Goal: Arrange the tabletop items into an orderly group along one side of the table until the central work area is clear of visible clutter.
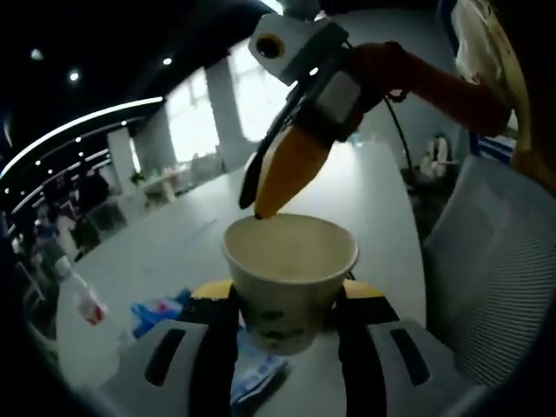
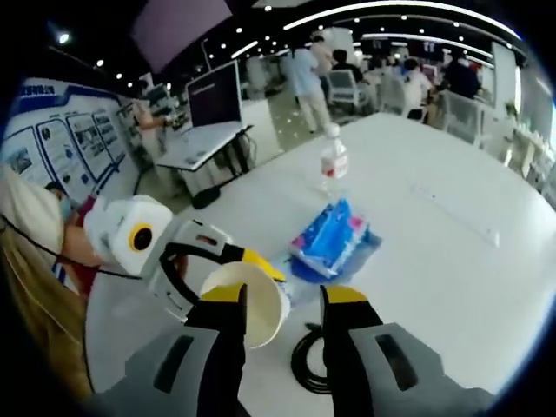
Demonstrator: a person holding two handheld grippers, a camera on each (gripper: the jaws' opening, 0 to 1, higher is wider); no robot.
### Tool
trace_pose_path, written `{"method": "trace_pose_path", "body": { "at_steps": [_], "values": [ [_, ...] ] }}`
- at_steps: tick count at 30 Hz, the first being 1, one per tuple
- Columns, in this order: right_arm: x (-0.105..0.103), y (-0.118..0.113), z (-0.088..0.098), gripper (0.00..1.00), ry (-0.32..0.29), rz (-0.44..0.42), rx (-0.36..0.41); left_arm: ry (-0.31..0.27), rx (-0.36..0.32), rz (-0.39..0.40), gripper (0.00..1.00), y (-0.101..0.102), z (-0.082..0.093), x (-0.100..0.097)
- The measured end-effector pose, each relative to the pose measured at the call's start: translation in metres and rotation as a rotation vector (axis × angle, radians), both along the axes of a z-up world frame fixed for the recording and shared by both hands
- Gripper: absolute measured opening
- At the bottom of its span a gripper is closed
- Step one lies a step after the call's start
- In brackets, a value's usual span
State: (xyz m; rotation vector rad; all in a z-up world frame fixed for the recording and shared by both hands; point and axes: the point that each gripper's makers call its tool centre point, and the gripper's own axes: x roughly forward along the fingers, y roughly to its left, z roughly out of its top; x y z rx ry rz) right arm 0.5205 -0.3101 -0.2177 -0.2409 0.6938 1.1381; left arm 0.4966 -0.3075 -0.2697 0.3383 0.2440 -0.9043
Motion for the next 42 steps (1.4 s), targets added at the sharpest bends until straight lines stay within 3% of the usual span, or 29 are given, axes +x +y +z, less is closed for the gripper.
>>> {"method": "trace_pose_path", "body": {
  "at_steps": [10,14,17,26,34,42],
  "values": [
    [0.001,-0.006,-0.004,0.62,-0.047,0.006,-0.026,0.015,0.014,0.07,0.42,0.012,-0.004,0.008],
    [0.003,-0.01,-0.007,0.8,-0.074,-0.005,-0.034,0.034,0.014,0.117,0.42,0.02,-0.006,0.014],
    [0.005,-0.013,-0.009,0.87,-0.084,-0.015,-0.04,0.063,0.015,0.142,0.42,0.024,-0.011,0.016],
    [0.008,-0.023,-0.008,0.99,-0.112,-0.045,-0.013,0.088,-0.048,0.176,0.42,0.029,-0.005,0.022],
    [0.011,-0.043,-0.015,0.99,-0.125,-0.081,-0.029,0.06,-0.073,0.246,0.42,0.042,0.007,0.034],
    [0.015,-0.061,-0.016,0.99,-0.134,-0.139,-0.015,0.027,-0.056,0.295,0.42,0.054,0.017,0.056]
  ]
}}
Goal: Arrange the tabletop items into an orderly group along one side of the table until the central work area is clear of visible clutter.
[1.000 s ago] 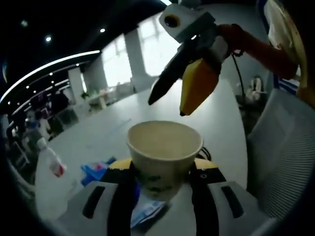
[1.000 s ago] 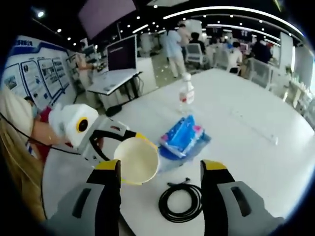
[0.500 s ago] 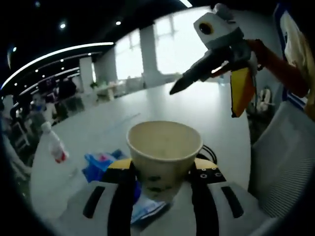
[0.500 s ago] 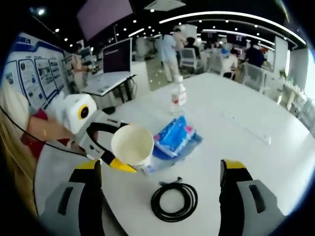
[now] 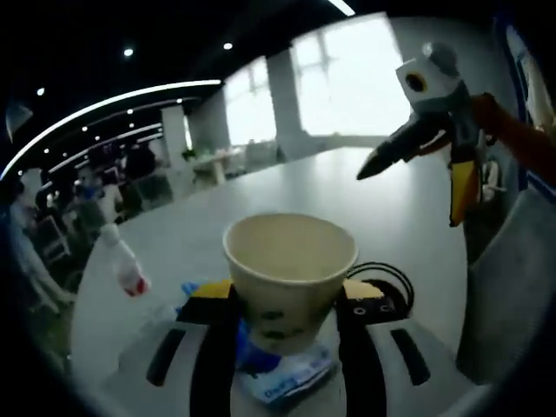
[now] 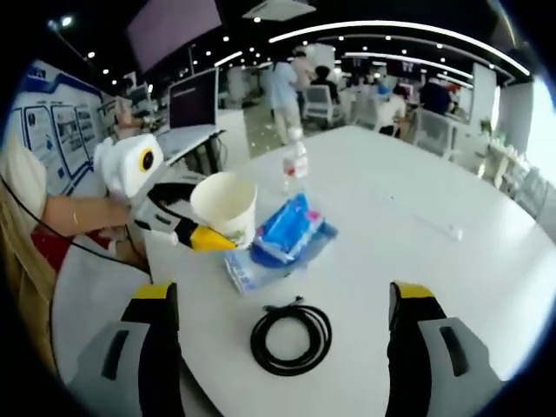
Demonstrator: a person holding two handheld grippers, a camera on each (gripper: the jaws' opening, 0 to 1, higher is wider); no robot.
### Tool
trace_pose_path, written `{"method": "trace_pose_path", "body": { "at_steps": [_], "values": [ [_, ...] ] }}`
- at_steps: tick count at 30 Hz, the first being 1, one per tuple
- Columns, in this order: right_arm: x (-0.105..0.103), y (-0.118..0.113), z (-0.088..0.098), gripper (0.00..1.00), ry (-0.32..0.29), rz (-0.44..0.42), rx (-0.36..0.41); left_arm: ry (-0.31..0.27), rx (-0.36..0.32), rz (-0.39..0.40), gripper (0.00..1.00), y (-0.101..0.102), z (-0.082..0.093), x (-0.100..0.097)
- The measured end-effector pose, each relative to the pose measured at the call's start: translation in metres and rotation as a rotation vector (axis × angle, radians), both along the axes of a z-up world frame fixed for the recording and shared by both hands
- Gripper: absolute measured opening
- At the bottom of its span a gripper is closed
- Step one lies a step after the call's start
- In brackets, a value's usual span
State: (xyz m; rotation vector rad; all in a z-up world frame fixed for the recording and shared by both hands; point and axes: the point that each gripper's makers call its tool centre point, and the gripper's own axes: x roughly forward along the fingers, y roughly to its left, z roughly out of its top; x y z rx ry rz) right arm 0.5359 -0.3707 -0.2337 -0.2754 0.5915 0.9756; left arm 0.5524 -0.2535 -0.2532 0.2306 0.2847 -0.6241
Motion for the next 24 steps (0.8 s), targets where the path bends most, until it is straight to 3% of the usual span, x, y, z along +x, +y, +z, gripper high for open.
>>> {"method": "trace_pose_path", "body": {
  "at_steps": [4,10,24],
  "values": [
    [0.002,-0.01,-0.001,0.99,0.007,-0.023,0.011,-0.001,-0.048,0.028,0.42,0.002,0.009,0.015],
    [0.003,-0.028,-0.009,0.99,0.012,-0.072,-0.001,-0.01,-0.064,0.037,0.42,0.003,0.017,0.031],
    [-0.007,-0.051,-0.033,0.99,0.054,-0.118,-0.041,0.005,-0.107,0.074,0.42,0.005,0.018,0.064]
  ]
}}
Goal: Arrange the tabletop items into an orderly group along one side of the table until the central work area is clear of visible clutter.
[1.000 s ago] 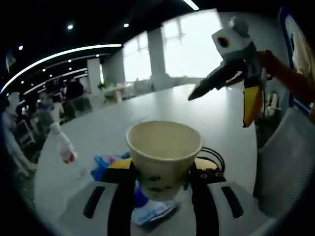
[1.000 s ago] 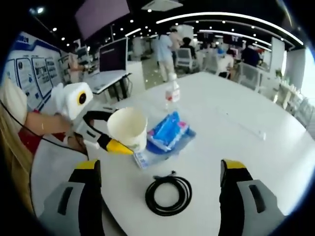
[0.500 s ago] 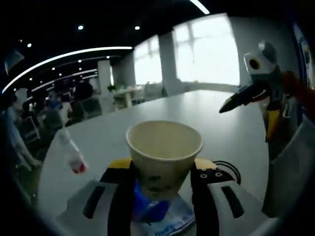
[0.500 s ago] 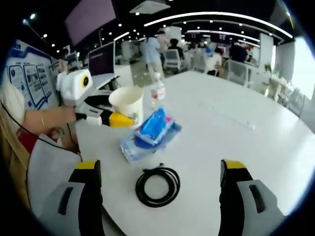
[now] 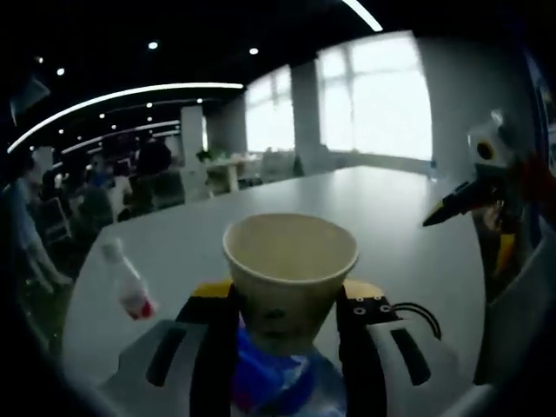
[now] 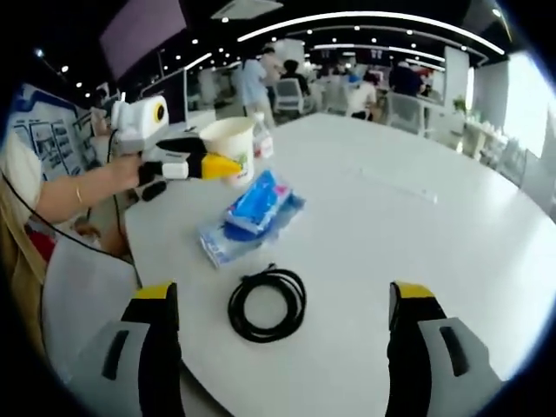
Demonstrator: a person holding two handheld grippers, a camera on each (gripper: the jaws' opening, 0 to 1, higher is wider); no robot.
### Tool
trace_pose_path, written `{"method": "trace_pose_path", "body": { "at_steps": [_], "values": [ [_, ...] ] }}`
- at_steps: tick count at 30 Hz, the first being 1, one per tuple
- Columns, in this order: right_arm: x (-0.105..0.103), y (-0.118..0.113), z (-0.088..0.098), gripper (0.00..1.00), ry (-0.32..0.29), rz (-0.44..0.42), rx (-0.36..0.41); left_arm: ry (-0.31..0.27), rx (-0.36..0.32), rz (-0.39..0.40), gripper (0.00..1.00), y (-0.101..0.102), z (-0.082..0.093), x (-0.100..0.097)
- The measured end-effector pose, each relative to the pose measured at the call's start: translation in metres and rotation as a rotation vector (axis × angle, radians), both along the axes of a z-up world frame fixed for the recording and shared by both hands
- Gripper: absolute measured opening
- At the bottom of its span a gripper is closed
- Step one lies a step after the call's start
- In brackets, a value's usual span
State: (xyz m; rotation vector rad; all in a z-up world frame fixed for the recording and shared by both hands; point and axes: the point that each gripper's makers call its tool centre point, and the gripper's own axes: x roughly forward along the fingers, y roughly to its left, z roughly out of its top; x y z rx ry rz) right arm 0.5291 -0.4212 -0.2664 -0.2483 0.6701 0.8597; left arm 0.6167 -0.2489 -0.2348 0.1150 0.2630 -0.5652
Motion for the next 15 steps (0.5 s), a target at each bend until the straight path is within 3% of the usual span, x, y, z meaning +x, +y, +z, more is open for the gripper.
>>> {"method": "trace_pose_path", "body": {
  "at_steps": [15],
  "values": [
    [-0.008,0.001,-0.025,0.99,0.042,0.022,-0.044,-0.002,-0.017,0.066,0.42,0.017,-0.003,0.046]
  ]
}}
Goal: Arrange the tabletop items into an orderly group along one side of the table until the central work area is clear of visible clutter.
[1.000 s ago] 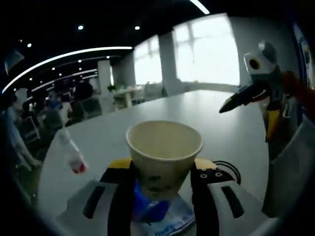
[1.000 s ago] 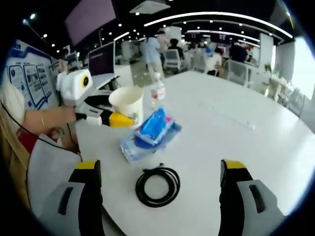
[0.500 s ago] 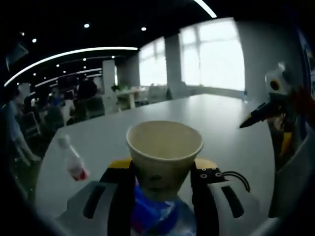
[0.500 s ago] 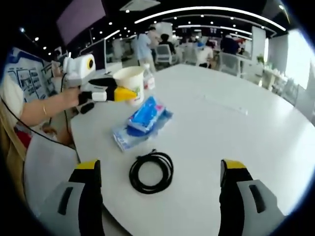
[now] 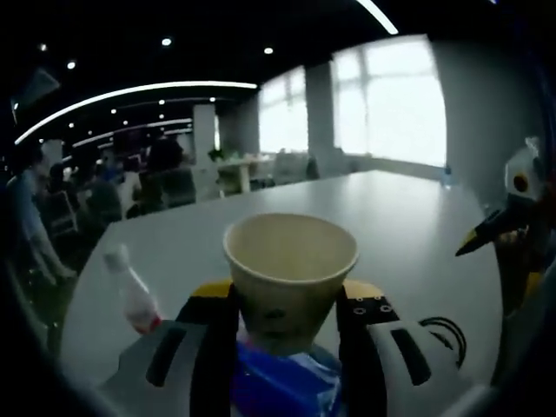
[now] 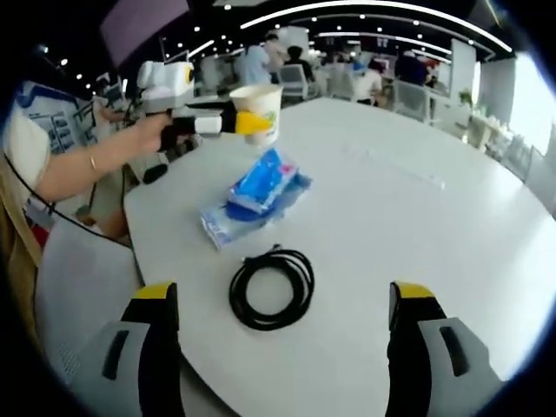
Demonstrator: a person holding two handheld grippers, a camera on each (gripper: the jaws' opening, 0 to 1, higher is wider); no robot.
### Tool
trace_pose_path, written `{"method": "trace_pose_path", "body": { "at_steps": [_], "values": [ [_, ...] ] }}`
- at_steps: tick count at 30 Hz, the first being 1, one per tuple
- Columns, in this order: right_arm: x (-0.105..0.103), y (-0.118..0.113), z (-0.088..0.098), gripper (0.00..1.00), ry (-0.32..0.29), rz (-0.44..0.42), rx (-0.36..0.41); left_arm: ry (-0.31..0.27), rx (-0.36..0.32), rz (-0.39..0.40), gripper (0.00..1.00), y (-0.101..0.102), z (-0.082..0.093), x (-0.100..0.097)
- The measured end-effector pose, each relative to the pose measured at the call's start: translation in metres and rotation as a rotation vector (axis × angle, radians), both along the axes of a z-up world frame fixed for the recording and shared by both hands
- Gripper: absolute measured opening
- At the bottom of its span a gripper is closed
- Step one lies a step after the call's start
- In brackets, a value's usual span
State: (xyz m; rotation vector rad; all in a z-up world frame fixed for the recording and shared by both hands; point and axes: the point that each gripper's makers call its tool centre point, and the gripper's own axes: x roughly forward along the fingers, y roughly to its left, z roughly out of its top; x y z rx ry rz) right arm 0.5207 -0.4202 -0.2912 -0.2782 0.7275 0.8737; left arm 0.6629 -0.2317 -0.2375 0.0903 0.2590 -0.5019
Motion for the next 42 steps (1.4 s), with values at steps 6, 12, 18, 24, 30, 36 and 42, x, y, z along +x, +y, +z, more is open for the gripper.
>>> {"method": "trace_pose_path", "body": {
  "at_steps": [6,12,18,24,30,36,42],
  "values": [
    [0.005,-0.007,-0.004,0.99,0.003,-0.03,0.001,0.009,0.008,0.02,0.42,0.009,-0.009,0.02],
    [0.006,-0.013,-0.014,0.99,0.023,-0.048,-0.02,0.023,0.009,0.033,0.42,0.016,-0.021,0.038],
    [0.009,-0.017,-0.022,0.99,0.037,-0.073,-0.021,0.032,-0.005,0.057,0.42,0.021,-0.034,0.058],
    [0.011,-0.017,-0.03,0.99,0.056,-0.081,-0.03,0.045,-0.035,0.09,0.42,0.024,-0.048,0.073],
    [0.01,-0.017,-0.035,0.99,0.071,-0.084,-0.039,0.057,-0.049,0.119,0.42,0.028,-0.062,0.086],
    [0.012,-0.017,-0.037,0.99,0.079,-0.101,-0.023,0.083,-0.045,0.145,0.42,0.035,-0.077,0.092],
    [0.011,-0.017,-0.041,0.99,0.088,-0.102,-0.032,0.093,-0.037,0.166,0.42,0.04,-0.088,0.099]
  ]
}}
